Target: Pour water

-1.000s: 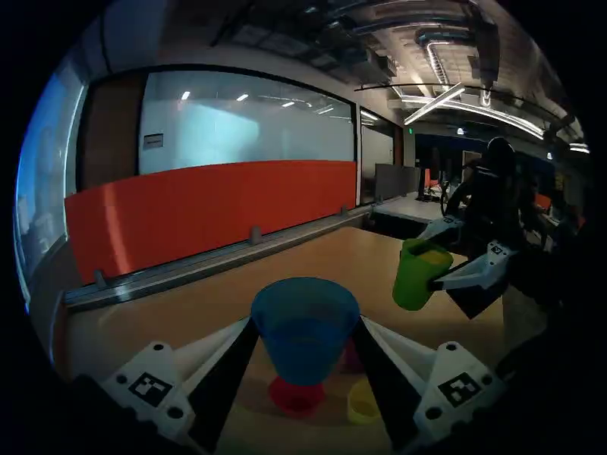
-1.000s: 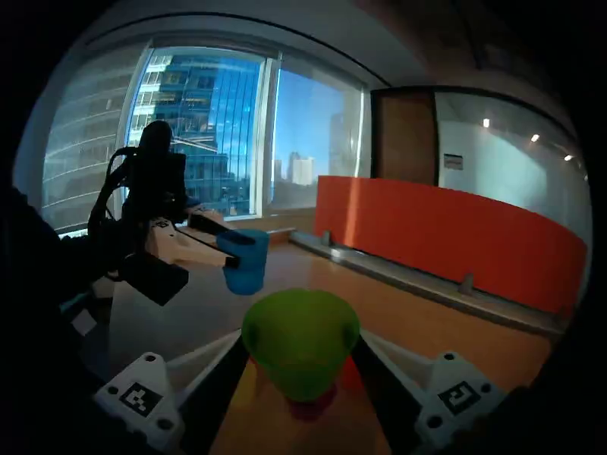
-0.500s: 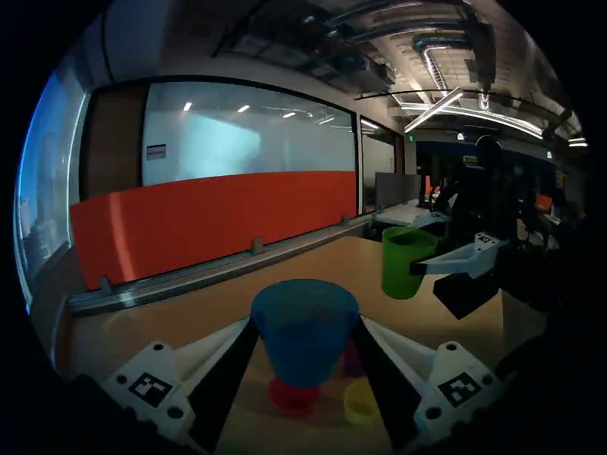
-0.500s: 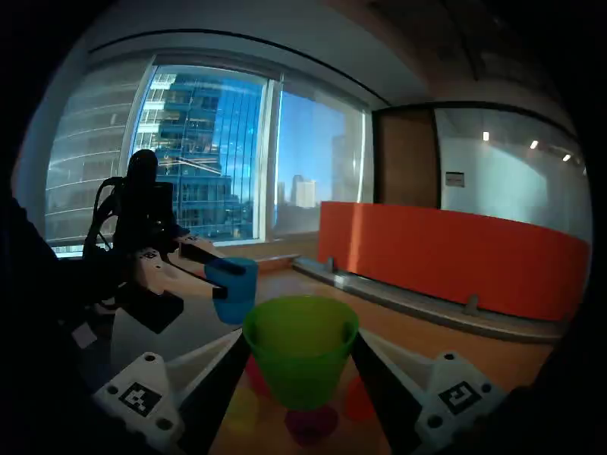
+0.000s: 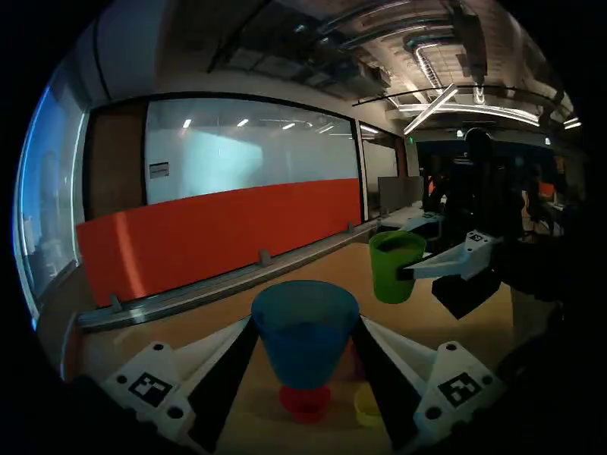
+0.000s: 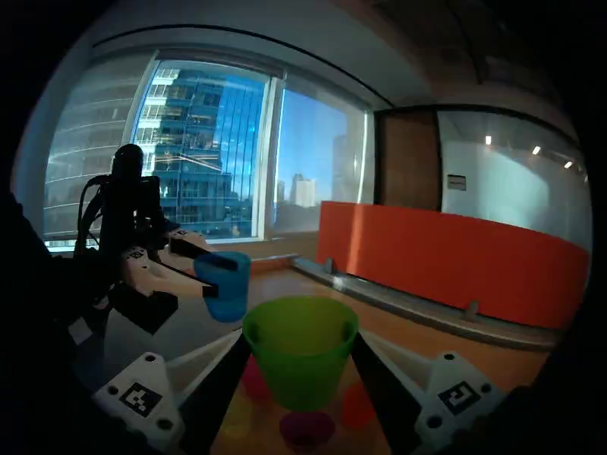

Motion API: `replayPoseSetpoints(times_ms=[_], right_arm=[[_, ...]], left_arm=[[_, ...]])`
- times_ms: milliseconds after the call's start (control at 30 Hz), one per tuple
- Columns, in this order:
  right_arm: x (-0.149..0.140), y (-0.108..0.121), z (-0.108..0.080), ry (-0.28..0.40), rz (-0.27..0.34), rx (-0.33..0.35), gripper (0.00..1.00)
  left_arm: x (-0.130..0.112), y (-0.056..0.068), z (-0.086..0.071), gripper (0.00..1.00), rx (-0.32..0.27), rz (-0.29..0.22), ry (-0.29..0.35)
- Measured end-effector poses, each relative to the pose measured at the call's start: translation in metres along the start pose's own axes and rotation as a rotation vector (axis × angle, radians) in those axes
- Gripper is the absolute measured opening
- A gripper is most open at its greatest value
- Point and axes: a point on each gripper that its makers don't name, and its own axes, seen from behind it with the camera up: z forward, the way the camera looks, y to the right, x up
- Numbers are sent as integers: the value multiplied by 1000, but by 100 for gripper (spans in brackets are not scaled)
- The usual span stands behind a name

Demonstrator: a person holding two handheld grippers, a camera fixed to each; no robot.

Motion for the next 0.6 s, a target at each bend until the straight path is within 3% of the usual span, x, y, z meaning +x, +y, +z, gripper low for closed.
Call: replayPoseSetpoints(times_ms=[367, 600], right_arm=[[-1, -16, 10, -1, 1, 45, 90], [-4, -27, 19, -2, 11, 72, 90]], left_arm=[[10, -6, -4, 85, 52, 95, 15], [19, 0, -3, 85, 55, 160, 10]])
